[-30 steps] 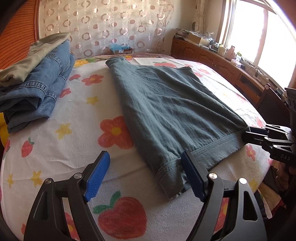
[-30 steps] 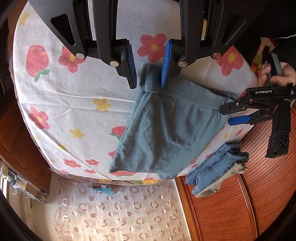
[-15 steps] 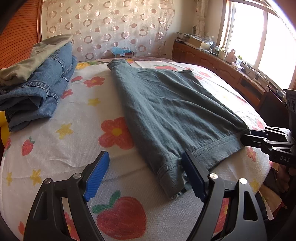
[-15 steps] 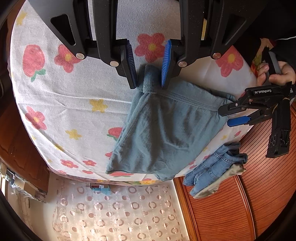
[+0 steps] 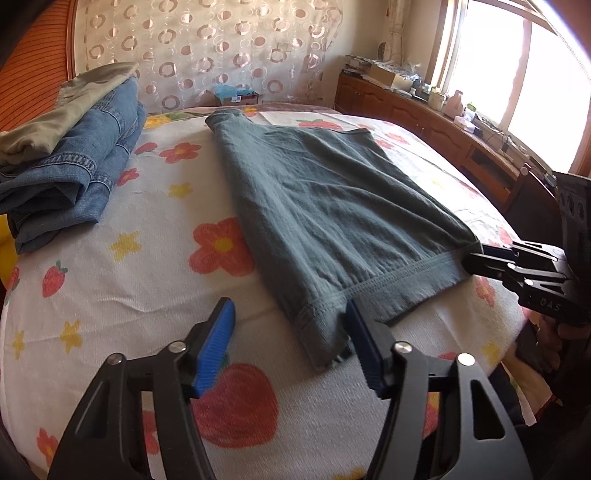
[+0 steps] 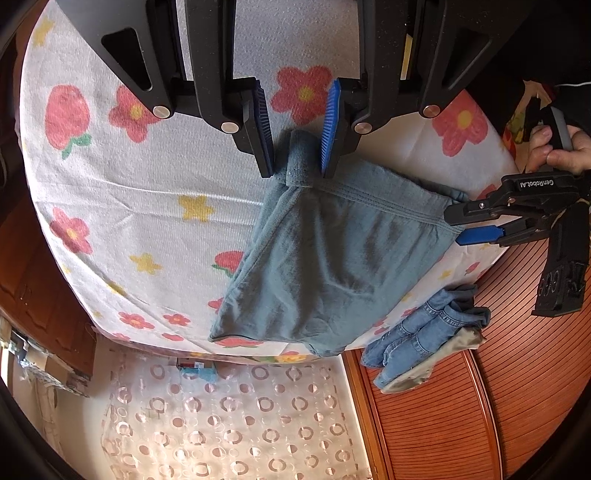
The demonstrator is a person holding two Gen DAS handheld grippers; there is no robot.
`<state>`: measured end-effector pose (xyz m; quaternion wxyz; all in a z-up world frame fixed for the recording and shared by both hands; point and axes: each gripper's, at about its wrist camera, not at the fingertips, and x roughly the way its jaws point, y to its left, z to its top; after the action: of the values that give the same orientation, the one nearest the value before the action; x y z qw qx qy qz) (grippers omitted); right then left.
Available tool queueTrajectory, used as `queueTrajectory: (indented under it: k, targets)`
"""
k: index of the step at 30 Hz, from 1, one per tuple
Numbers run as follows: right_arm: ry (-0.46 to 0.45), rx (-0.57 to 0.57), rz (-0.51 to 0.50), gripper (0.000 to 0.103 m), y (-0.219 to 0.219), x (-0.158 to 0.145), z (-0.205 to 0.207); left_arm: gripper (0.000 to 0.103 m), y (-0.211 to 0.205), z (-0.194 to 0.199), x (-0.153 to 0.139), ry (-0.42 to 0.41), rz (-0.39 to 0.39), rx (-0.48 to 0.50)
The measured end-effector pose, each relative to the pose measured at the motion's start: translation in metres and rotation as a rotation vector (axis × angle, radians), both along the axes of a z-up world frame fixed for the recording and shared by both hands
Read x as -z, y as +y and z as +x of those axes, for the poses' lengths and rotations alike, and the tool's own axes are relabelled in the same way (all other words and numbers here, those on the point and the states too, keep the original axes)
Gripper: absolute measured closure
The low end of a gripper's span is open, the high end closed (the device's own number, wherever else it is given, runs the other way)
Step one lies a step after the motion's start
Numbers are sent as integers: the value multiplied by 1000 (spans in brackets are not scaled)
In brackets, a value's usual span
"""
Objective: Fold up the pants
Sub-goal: 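Grasp the folded hem edge of the shorts with both tools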
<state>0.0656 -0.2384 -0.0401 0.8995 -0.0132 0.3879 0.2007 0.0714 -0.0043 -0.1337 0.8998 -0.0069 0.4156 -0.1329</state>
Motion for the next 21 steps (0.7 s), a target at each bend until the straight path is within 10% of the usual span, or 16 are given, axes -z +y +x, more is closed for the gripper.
queueTrajectory:
  k: [12,21]
  targets:
    - [63,12,91,90,-8,-3,8,85,-16,-5,-4,-18,9,66]
    - [1,-1,99,92,-5,-29,-6,89,-14,-19,-44,-101,-19,76]
